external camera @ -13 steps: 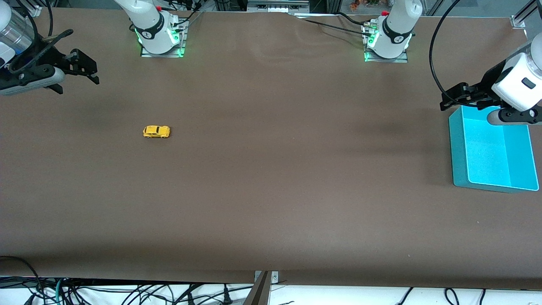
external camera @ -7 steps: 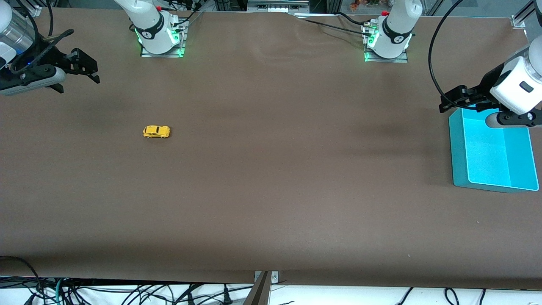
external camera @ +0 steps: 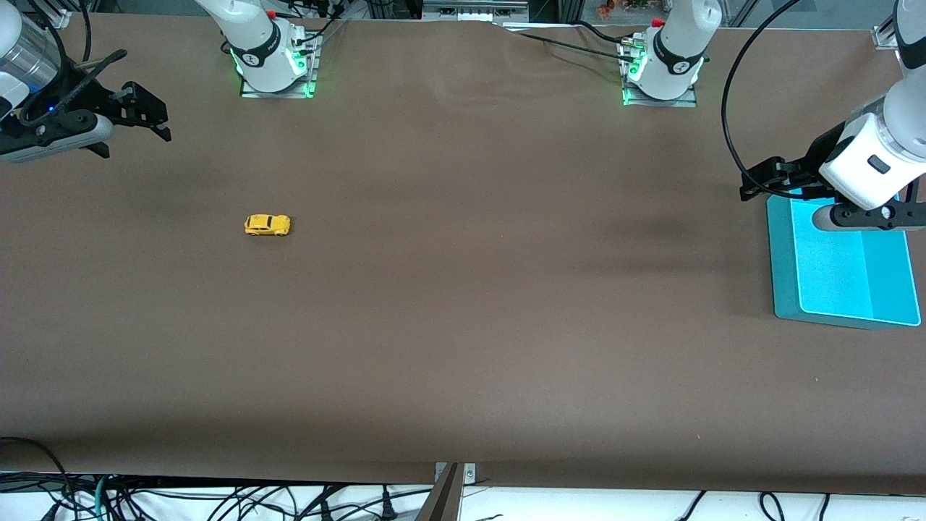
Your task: Wind and store yellow beetle car
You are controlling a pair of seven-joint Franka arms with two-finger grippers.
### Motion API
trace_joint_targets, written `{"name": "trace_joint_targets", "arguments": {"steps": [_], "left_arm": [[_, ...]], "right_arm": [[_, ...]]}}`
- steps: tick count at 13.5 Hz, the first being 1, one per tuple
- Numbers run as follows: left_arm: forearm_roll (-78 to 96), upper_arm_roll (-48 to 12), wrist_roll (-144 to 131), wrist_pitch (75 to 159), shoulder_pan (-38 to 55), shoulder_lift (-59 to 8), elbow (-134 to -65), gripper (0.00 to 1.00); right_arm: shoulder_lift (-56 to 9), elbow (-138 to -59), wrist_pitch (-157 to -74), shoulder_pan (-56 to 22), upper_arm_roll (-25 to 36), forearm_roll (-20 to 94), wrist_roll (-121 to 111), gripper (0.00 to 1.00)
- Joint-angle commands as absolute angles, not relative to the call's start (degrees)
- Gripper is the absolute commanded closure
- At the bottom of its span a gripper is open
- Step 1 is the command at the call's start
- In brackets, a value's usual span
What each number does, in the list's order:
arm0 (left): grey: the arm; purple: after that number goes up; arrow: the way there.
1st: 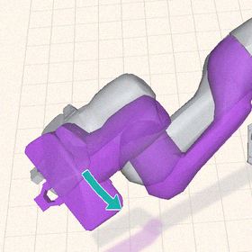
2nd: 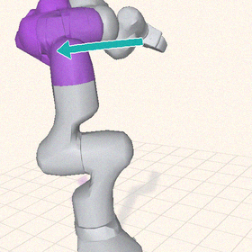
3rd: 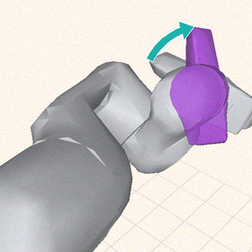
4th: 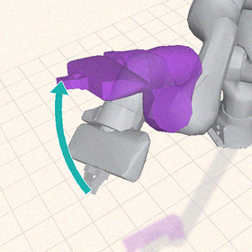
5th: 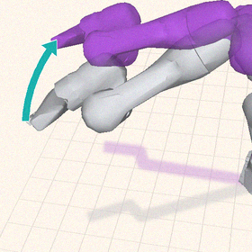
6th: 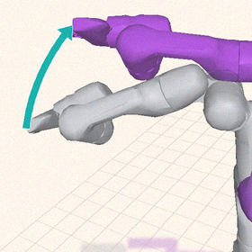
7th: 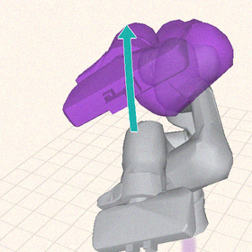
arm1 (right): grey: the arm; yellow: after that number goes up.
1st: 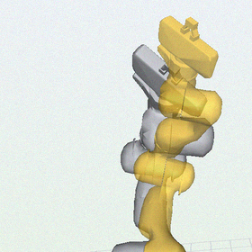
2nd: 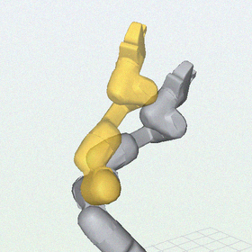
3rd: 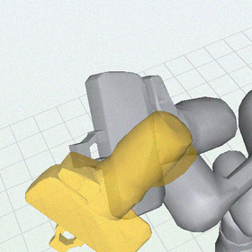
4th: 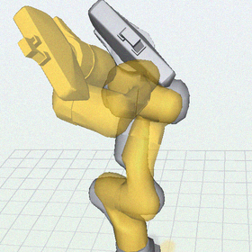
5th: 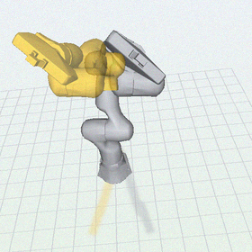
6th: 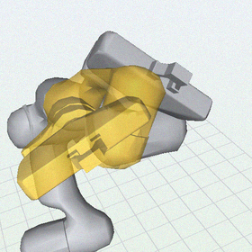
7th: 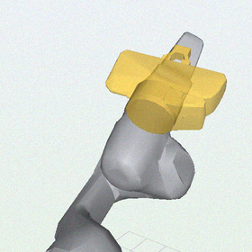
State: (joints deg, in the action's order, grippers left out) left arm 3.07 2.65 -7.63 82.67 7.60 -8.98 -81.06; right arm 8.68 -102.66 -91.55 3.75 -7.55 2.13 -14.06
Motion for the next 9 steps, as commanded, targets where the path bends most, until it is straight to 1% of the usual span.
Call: {"name": "trace_joint_targets", "arguments": {"steps": [1,9], "left_arm": [[4.48,2.72,-7.56,82.18,7.30,-9.76,-78.93,0.00],[4.22,2.90,-7.56,82.18,6.68,-9.76,-78.93,0.00]], "right_arm": [[8.96,-101.95,-90.44,4.04,-7.91,1.85,-14.50,0.00],[8.61,-102.22,-90.26,3.96,-8.00,1.93,-14.50,0.00]]}}
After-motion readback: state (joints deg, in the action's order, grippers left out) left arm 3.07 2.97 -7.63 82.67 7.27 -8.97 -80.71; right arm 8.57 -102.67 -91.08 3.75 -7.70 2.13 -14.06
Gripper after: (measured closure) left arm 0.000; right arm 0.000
